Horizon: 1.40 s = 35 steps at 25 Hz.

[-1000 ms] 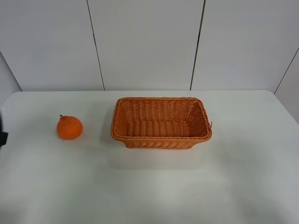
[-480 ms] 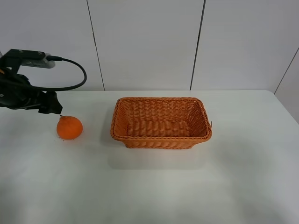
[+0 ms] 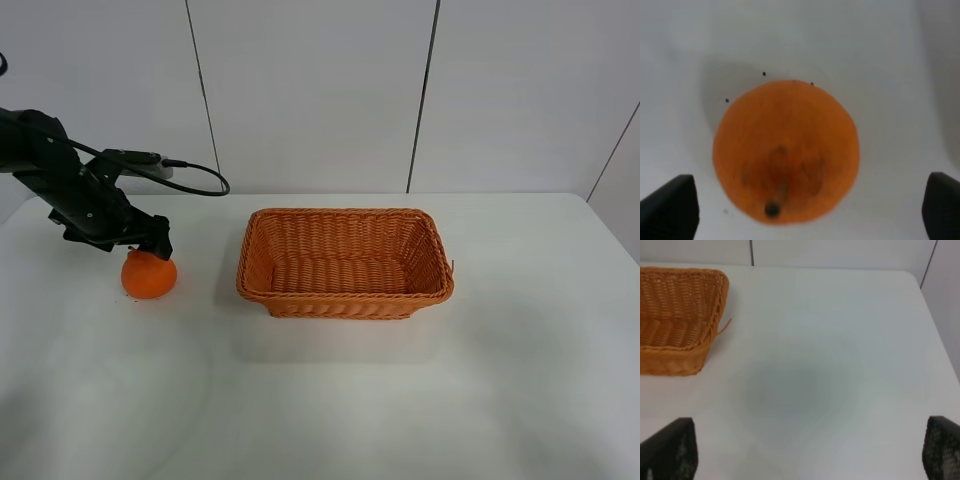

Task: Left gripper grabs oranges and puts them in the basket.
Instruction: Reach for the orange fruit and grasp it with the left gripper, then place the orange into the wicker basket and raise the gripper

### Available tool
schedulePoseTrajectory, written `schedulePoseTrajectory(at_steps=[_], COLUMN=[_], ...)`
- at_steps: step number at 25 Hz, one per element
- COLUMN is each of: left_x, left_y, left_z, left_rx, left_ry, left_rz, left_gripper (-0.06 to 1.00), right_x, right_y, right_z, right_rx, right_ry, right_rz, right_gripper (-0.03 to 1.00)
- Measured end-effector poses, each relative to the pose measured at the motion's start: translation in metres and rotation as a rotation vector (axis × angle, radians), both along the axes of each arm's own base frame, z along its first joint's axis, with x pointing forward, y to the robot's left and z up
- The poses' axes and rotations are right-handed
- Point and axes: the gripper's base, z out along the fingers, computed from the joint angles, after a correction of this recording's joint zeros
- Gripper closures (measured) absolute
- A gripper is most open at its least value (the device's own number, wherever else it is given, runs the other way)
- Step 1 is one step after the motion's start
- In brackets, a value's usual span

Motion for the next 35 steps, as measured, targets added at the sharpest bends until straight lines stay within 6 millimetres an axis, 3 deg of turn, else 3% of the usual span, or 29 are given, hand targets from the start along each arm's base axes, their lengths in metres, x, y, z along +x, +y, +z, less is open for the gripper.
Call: schedulePoseTrajectory(at_steps=[7,13,15,20,21,25,30,35], left_x=[0.016,0.017,0.017,0.017,0.017,0.016,0.013,0.000], left_y=[0.002,0.002,0.002,0.002,0.002,0.002,0.003,0.003], left_z=[-0.033,-0.040,-0.040,-0.040,-0.040,-0.039,-0.021,0.034], left_rx=[0.043,0.050,0.056,0.059,0.061,0.064,0.066,0.060], left_ry=[0.044,0.057,0.057,0.057,0.056,0.063,0.042,-0.050], left_rz=[-0.030,-0.036,-0.040,-0.044,-0.047,-0.055,-0.060,-0.055], left_gripper=[-0.05,-0.01,0.12,0.67,0.73,0.73,0.73,0.73], right_x=[0.000,0.000,0.000,0.000,0.000,0.000,0.000,0.000], right_y=[0.000,0.000,0.000,0.000,0.000,0.000,0.000,0.000], right_z=[0.000,0.000,0.000,0.000,0.000,0.000,0.000,0.000], right_rx=[0.000,0.000,0.000,0.000,0.000,0.000,0.000,0.000], right_ry=[0.000,0.000,0.000,0.000,0.000,0.000,0.000,0.000], right_rz=[0.000,0.000,0.000,0.000,0.000,0.000,0.000,0.000], right_gripper=[0.27,0.27,0.27,0.27,0.27,0.27,0.27,0.27])
